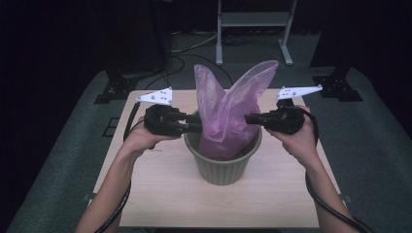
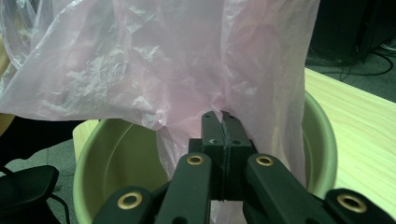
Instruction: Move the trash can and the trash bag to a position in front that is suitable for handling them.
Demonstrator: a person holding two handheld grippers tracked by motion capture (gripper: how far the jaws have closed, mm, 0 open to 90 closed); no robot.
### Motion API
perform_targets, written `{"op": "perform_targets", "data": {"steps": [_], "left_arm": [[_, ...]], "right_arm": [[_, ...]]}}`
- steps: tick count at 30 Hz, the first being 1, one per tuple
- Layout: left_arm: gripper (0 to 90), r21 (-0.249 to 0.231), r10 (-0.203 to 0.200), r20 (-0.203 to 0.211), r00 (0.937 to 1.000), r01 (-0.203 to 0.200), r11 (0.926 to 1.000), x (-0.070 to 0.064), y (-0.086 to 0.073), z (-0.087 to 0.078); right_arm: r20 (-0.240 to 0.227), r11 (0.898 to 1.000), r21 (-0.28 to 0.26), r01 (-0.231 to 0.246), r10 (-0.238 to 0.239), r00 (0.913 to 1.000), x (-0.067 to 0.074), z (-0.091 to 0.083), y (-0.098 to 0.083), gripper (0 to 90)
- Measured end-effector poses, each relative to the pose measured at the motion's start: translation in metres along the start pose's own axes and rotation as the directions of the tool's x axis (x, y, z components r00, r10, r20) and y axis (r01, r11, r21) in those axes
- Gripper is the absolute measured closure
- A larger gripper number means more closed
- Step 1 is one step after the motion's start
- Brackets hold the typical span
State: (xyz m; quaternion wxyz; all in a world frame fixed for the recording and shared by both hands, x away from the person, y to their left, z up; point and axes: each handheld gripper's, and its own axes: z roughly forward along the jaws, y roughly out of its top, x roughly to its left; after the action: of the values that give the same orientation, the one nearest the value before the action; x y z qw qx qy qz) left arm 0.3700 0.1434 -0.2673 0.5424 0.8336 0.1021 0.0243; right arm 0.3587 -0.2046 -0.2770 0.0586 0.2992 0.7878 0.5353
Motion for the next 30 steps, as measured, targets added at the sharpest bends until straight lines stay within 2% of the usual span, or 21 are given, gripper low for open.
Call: {"op": "perform_targets", "data": {"steps": [2, 3, 5, 6, 10, 12, 14, 19, 21, 22, 23, 25, 26, 27, 28, 29, 30], "left_arm": [[57.0, 0.016, 0.016, -0.01, 0.9998, -0.016, 0.9997, -0.003, 0.002, 0.005], [51.4, 0.034, 0.027, -0.005, 0.9996, -0.027, 0.999, -0.006, 0.003, 0.01], [44.9, 0.042, 0.028, -0.004, 0.9996, -0.028, 0.9987, -0.007, 0.003, 0.013], [43.3, 0.064, 0.032, -0.013, 0.9994, -0.032, 0.9974, -0.009, 0.004, 0.018], [39.6, 0.089, 0.036, -0.005, 0.9993, -0.036, 0.9954, -0.011, 0.001, 0.025], [39.0, 0.105, 0.031, -0.009, 0.9995, -0.03, 0.994, -0.011, -0.001, 0.026], [38.3, 0.112, 0.028, -0.012, 0.9995, -0.026, 0.9934, -0.01, -0.001, 0.025], [38.2, 0.1, 0.031, -0.025, 0.9992, -0.028, 0.9946, -0.01, -0.001, 0.026], [38.2, 0.08, 0.038, -0.038, 0.9986, -0.035, 0.9962, -0.011, 0.001, 0.028], [37.8, 0.07, 0.042, -0.05, 0.9979, -0.038, 0.9968, -0.011, 0.002, 0.029], [38.5, 0.042, 0.045, -0.075, 0.9962, -0.042, 0.9982, -0.011, 0.004, 0.03], [41.4, 0.025, 0.041, -0.083, 0.9957, -0.039, 0.9989, -0.01, 0.005, 0.029], [45.1, 0.012, 0.037, -0.093, 0.995, -0.036, 0.9993, -0.01, 0.005, 0.028], [48.3, 0.005, 0.039, -0.113, 0.9929, -0.038, 0.9993, -0.009, 0.006, 0.027], [52.1, 0.001, 0.037, -0.115, 0.9926, -0.037, 0.9993, -0.009, 0.006, 0.026], [57.8, 0.001, 0.037, -0.115, 0.9926, -0.037, 0.9993, -0.009, 0.006, 0.026], [64.9, -0.009, 0.038, -0.118, 0.9923, -0.039, 0.9992, -0.009, 0.005, 0.026]], "right_arm": [[0.004, 1.0, 0.008, 0.003, -0.003, 1.0, 0.002, 0.004, 0.0, 90.0], [0.023, 1.0, 0.02, -0.002, 0.002, 0.9997, 0.005, 0.009, 0.001, 90.0], [0.028, 1.0, 0.017, -0.008, 0.008, 0.9996, 0.005, 0.011, 0.002, 90.0], [0.044, 0.999, 0.018, -0.031, 0.031, 0.9986, 0.004, 0.014, 0.003, 90.0], [0.063, 0.999, 0.013, -0.053, 0.052, 0.9966, 0.003, 0.016, 0.002, 90.0], [0.076, 0.996, -0.008, -0.088, 0.089, 0.9932, 0.0, 0.015, 0.002, 90.0], [0.083, 0.995, -0.017, -0.097, 0.098, 0.9916, -0.001, 0.013, 0.002, 90.0], [0.089, 0.985, -0.068, -0.156, 0.162, 0.9827, -0.007, 0.007, 0.001, 90.0], [0.073, 0.985, -0.071, -0.157, 0.162, 0.9841, -0.004, 0.008, 0.001, 90.0], [0.065, 0.988, -0.064, -0.143, 0.148, 0.9869, 0.002, 0.013, 0.0, 90.0], [0.055, 0.989, -0.053, -0.138, 0.141, 0.9884, 0.006, 0.016, 0.0, 90.0], [0.04, 0.991, -0.047, -0.122, 0.124, 0.9915, 0.009, 0.019, -0.001, 90.0], [0.013, 0.995, -0.03, -0.09, 0.091, 0.9958, 0.017, 0.024, -0.001, 90.0], [-0.002, 0.997, -0.02, -0.077, 0.077, 0.997, 0.02, 0.026, -0.002, 90.0], [-0.022, 0.998, -0.012, -0.066, 0.066, 0.9976, 0.024, 0.028, -0.002, 90.0], [-0.022, 0.998, -0.012, -0.066, 0.066, 0.9976, 0.024, 0.028, -0.002, 90.0], [-0.053, 0.999, 0.016, -0.028, 0.029, 0.9982, 0.031, 0.033, -0.003, 89.8]]}}
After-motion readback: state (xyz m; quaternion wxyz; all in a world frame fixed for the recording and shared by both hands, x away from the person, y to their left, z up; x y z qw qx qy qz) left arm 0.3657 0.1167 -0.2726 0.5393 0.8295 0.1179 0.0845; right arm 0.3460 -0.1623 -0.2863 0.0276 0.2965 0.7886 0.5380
